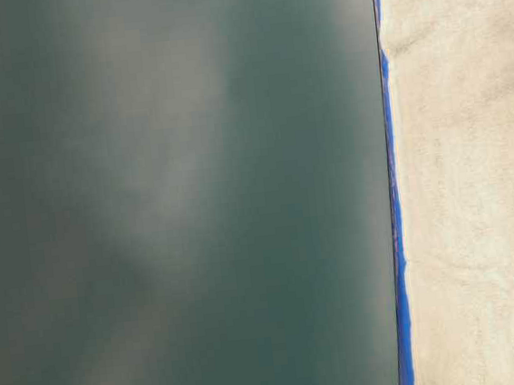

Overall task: Fold a bath towel.
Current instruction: 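Move both grippers to the far corners of the green towel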

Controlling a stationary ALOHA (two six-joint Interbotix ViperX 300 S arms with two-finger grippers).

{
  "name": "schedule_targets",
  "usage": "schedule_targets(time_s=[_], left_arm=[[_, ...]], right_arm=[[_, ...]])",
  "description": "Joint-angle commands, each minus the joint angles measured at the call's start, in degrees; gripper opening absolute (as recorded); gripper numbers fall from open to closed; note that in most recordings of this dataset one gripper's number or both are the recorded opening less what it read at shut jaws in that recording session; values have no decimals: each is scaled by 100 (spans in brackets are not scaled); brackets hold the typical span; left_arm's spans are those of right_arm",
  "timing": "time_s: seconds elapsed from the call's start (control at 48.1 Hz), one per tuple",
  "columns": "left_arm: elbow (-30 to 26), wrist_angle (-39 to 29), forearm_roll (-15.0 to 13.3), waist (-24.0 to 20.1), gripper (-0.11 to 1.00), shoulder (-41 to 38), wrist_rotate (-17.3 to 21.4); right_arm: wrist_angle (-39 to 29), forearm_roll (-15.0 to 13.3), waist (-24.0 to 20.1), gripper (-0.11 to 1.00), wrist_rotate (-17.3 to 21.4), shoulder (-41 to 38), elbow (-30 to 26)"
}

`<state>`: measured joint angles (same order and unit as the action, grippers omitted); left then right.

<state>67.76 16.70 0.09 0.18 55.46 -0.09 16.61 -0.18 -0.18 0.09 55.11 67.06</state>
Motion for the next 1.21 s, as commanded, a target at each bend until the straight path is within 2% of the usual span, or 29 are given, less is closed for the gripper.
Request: schedule_targets(time_s=[0.0, 0.104, 0.229, 0.395, 0.52, 0.561, 0.603, 0.686, 0.769, 0.811, 0.853, 0.894, 0.957, 1.102, 1.185], left_arm=[[-105, -158, 9, 35, 0, -123, -70], [-158, -404, 9, -9, 0, -97, 35], [-378, -923, 9, -352, 0, 0, 97], [-967, -2479, 53, -1160, 0, -105, 105], [-1327, -3270, 158, -1802, 1, -281, 141], [-1406, -3437, 167, -2004, 6, -369, 193], [-1468, -3542, 167, -2188, 16, -475, 281], [-1556, -3718, 167, -2540, 40, -756, 580], [-1626, -3832, 176, -2883, 66, -1116, 1134], [-1687, -3876, 176, -3076, 76, -1354, 1327], [-1784, -3929, 176, -3322, 84, -1661, 1450], [-1890, -3964, 176, -3516, 88, -1951, 1582], [-2083, -4069, 176, -3727, 87, -2408, 1819], [-2496, -4113, 176, -4157, 88, -3612, 2382], [-2751, -4043, 167, -4324, 89, -4368, 2558]], right_arm=[[0, 0, 167, 0, -53, -79, -105], [-431, 0, 457, 0, -9, -132, -281], [-1626, -9, 1046, 0, 0, -185, -677], [-3173, -70, 1907, 0, -70, -483, -1310], [-4104, -369, 2549, 0, -88, -967, -1793], [-4342, -501, 2725, 1, -97, -1160, -1916], [-4535, -642, 2874, 5, -132, -1380, -2039], [-4852, -905, 3120, 29, -255, -1846, -2241], [-5063, -1090, 3366, 53, -439, -2364, -2461], [-5177, -1125, 3498, 62, -562, -2646, -2593], [-5291, -1125, 3630, 65, -703, -2936, -2733], [-5405, -1116, 3735, 62, -861, -3208, -2892], [-5511, -1090, 3902, 57, -1090, -3595, -3085], [-5476, -976, 4280, 60, -1617, -4518, -3375], [-5317, -896, 4474, 60, -1811, -4975, -3410]])
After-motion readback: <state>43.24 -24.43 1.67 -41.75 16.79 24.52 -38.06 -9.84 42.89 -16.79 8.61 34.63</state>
